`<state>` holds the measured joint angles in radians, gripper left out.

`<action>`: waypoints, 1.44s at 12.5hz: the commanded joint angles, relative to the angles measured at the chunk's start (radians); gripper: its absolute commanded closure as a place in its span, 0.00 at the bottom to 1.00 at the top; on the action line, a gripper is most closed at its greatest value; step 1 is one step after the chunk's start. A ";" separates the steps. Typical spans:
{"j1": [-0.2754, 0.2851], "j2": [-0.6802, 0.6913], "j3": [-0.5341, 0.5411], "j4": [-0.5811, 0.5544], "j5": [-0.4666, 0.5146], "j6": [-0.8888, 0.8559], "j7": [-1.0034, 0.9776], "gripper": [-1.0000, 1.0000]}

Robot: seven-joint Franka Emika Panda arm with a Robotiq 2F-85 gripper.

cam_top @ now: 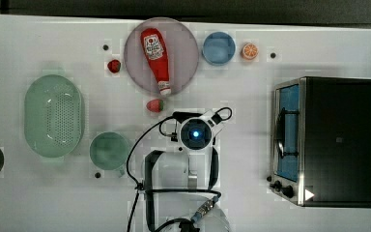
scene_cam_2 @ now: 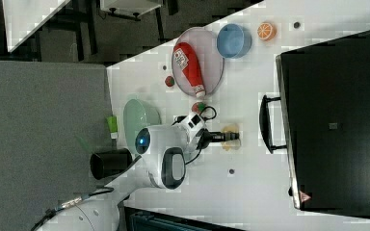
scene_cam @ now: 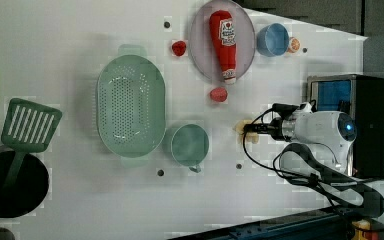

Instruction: Pick Banana and place it in mug.

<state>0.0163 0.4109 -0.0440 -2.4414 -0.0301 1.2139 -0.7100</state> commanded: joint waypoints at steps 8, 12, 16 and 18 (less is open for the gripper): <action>-0.030 -0.394 -0.037 0.047 0.007 -0.363 -0.035 0.69; -0.029 -0.600 -0.044 0.151 0.007 -0.682 -0.035 0.69; -0.019 -0.685 -0.026 0.309 0.007 -0.958 0.008 0.69; 0.001 -0.678 0.024 0.360 0.010 -1.061 0.110 0.69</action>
<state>-0.0125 -0.3291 -0.0688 -2.0781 -0.0202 0.1797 -0.6670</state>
